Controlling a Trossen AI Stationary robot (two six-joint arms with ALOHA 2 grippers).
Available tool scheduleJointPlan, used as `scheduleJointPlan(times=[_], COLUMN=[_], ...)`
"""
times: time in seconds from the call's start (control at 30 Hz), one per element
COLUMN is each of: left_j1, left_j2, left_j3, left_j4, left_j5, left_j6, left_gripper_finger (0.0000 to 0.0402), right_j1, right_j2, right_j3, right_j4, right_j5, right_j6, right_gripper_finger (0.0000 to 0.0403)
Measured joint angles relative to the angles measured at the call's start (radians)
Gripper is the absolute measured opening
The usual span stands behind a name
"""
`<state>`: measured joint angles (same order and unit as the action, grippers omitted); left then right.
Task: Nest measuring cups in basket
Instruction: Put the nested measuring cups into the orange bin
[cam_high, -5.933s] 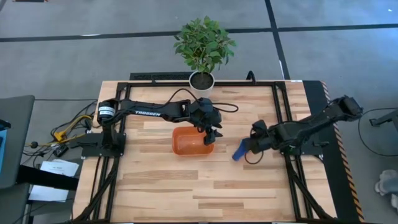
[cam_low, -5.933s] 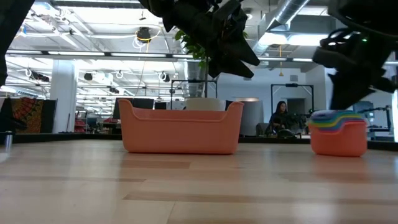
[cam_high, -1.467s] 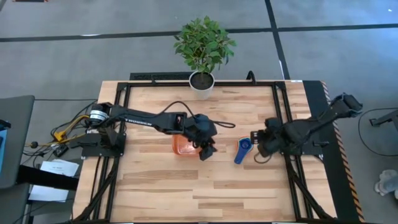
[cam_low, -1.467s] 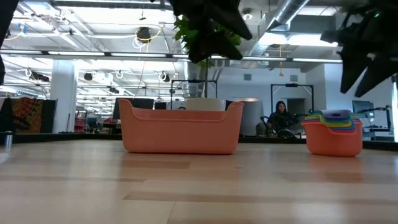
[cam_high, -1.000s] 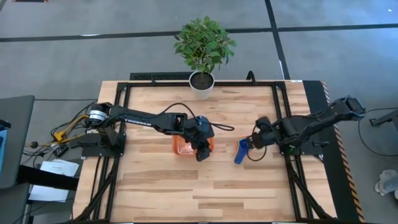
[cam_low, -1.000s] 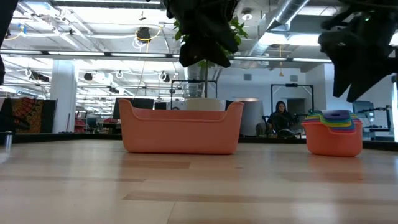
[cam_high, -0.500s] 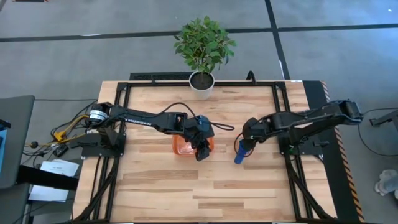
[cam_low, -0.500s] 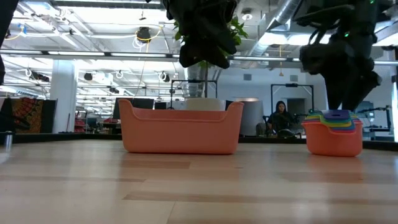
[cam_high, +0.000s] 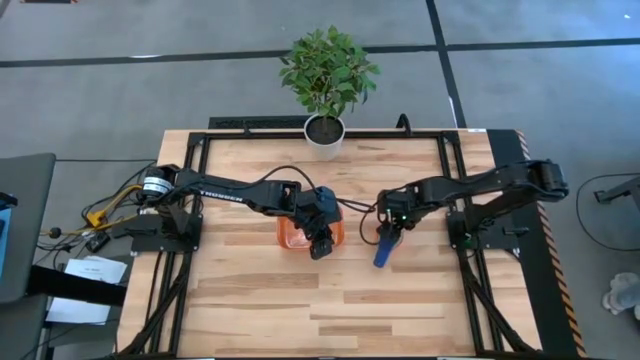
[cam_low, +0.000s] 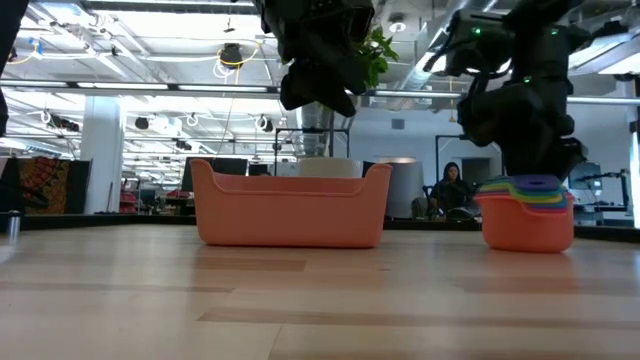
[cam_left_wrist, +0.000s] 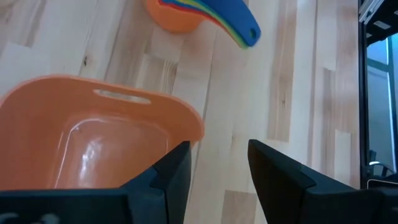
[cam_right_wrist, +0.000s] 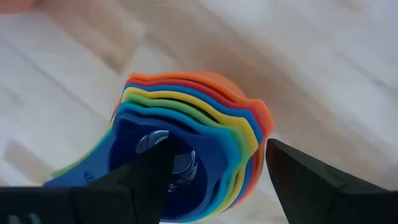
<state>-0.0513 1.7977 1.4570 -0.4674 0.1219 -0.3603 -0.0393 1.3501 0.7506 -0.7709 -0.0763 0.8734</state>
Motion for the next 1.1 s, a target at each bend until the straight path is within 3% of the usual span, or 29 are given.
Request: scheduleJointPlan(times=[0.27, 0.63, 0.8, 1.1], left_j1=[0.000, 0.000, 0.001, -0.028], left_j2=[-0.007, -0.068, -0.083, -0.092], left_j3=[0.000, 0.000, 0.000, 0.000], left_j4=[-0.031, -0.091, -0.115, -0.154], left_j5=[0.001, -0.059, -0.063, -0.063], left_j6=[0.000, 0.016, 0.012, -0.051], left_gripper_finger=[0.0147, 0.0147, 0.0147, 0.0147], right_j1=[0.005, 0.077, 0.132, 0.249], right_j2=[0.056, 0.063, 0.065, 0.066], right_j3=[-0.001, -0.005, -0.005, -0.006], right_j4=[0.116, 0.242, 0.313, 0.358], right_j5=[-0.084, -0.080, -0.051, 0.013], right_j6=[-0.016, 0.072, 0.149, 0.270], right_gripper_finger=[0.0233, 0.0112, 0.0111, 0.0167])
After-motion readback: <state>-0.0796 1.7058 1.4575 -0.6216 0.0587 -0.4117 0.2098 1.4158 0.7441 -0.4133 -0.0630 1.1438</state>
